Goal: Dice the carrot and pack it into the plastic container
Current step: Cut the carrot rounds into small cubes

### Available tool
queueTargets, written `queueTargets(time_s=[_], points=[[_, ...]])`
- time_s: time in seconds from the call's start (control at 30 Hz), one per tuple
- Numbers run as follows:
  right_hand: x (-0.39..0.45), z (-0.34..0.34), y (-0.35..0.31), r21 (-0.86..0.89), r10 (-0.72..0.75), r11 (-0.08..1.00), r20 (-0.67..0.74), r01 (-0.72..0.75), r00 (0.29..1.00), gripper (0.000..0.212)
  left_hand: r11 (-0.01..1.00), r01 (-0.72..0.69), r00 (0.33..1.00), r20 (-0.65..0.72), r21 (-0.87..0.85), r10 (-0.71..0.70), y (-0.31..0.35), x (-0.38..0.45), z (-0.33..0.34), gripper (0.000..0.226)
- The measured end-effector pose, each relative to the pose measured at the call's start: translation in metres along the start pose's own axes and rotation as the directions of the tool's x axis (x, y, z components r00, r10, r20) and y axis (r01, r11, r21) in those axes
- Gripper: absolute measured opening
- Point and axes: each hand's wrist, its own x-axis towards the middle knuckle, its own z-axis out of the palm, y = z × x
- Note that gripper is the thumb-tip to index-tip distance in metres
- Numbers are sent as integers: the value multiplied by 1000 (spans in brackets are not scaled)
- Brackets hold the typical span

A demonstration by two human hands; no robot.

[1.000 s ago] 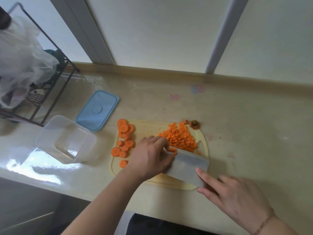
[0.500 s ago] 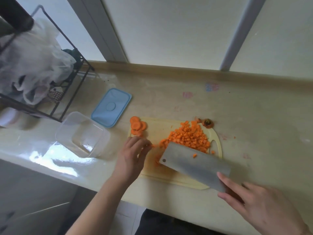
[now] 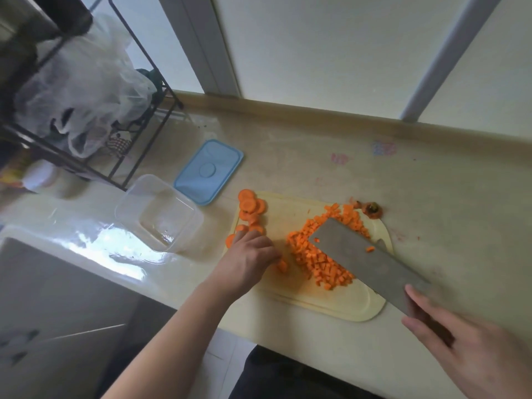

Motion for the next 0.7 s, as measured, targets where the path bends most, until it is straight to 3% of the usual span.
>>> queueTargets(time_s=[0.23, 0.43, 0.6, 0.7], points=[[-3, 3, -8, -22, -16, 1000, 1, 16, 1000, 45, 1000, 1, 989, 151, 24, -4, 1, 19, -5, 6], [-3, 8, -13, -50, -77, 996, 10, 78, 997, 47, 998, 62, 972, 225, 26, -67, 1, 23, -4, 14], [-1, 11, -11, -75, -96, 992, 48, 100, 994, 51, 996, 89, 973, 212, 7, -89, 4, 22, -7, 17], [1, 14, -11, -94, -100, 989, 110, 110, 989, 52, 994, 99, 991, 91, -55, -93, 5, 23, -12, 22]])
